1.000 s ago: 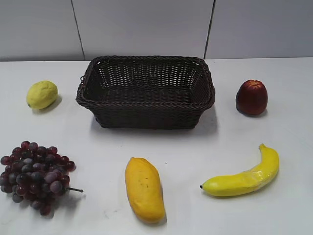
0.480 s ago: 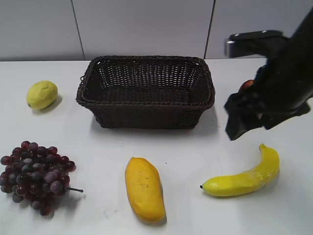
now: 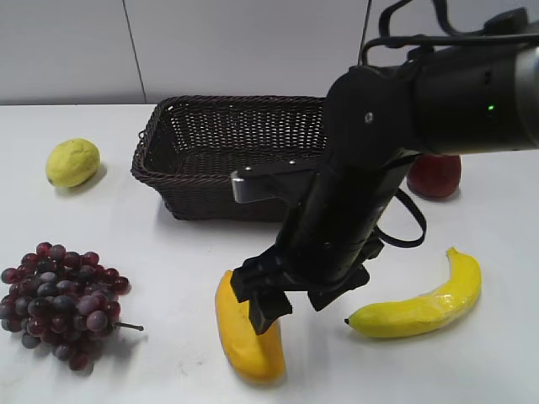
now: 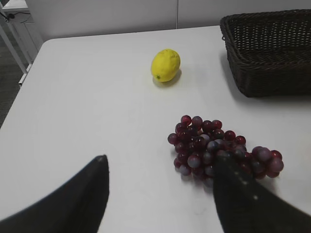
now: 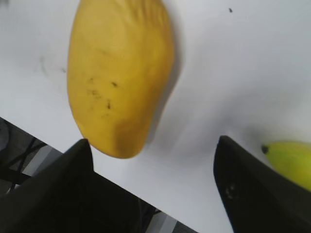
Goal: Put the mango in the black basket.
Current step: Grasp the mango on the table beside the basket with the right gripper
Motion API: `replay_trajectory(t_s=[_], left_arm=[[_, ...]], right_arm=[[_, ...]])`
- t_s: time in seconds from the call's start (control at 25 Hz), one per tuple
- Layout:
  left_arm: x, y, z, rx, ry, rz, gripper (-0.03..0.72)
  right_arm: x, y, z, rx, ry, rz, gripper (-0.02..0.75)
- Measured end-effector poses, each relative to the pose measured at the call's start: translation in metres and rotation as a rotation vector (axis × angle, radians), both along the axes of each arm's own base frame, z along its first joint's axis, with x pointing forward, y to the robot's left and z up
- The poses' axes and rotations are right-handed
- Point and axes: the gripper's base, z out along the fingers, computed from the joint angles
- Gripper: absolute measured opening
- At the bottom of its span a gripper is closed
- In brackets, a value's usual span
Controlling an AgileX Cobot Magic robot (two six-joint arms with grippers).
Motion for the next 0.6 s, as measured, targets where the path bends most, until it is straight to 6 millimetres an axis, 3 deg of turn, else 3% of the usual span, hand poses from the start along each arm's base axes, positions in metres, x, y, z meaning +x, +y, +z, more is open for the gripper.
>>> replay_trajectory(t_s=[0.4, 0.6], left_arm=[[0.000, 0.000, 0.000, 0.000, 0.000, 0.000, 0.519], [0.000, 0.000, 0.000, 0.000, 0.000, 0.000, 0.519]], right_arm=[[0.003, 0.045, -0.017, -0.010, 0.030, 0.067, 0.589], [0.008, 0.051, -0.033, -0.083, 0.093, 0.047, 0.589]])
